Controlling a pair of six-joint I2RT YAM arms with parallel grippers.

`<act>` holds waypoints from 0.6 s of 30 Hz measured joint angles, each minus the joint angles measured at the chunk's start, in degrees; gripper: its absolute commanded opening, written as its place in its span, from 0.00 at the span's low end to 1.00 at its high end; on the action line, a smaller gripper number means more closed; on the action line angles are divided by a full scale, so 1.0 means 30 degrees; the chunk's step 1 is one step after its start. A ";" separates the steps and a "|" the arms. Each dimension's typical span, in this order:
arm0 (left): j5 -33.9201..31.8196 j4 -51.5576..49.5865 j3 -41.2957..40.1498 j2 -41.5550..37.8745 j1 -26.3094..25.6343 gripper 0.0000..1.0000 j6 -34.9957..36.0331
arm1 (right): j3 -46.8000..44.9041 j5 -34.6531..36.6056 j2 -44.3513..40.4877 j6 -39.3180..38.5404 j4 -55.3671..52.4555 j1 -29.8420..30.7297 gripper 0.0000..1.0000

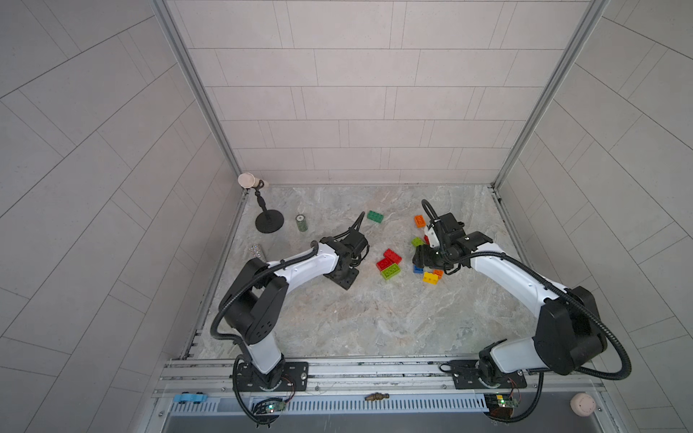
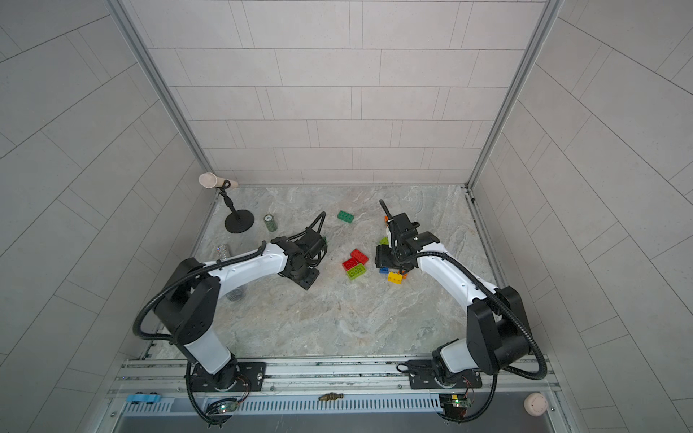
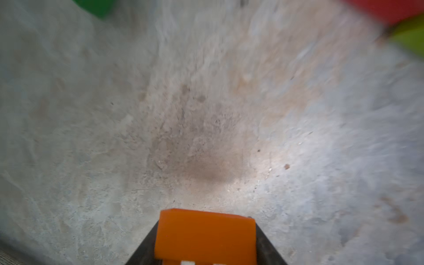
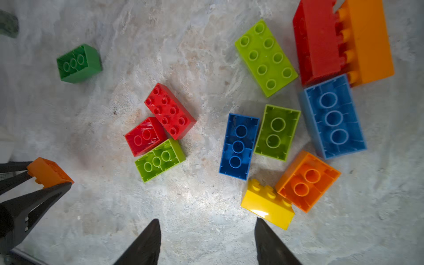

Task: Assemble a rectangle with lego
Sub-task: Place the lego brick at the center of the board.

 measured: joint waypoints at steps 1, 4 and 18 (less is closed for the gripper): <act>-0.0007 -0.0357 0.0066 0.0423 0.0051 0.35 0.0058 | -0.0022 0.0321 -0.0015 -0.0087 -0.0153 0.0102 0.66; 0.0000 -0.1275 0.0998 0.1297 0.0277 0.37 0.0270 | -0.0270 0.1115 -0.0044 -0.0299 -0.0350 0.0291 0.66; 0.0007 -0.4211 0.4328 0.4299 0.0481 0.75 0.1486 | -0.0860 0.3009 -0.0146 -0.1013 -0.1217 0.0401 0.67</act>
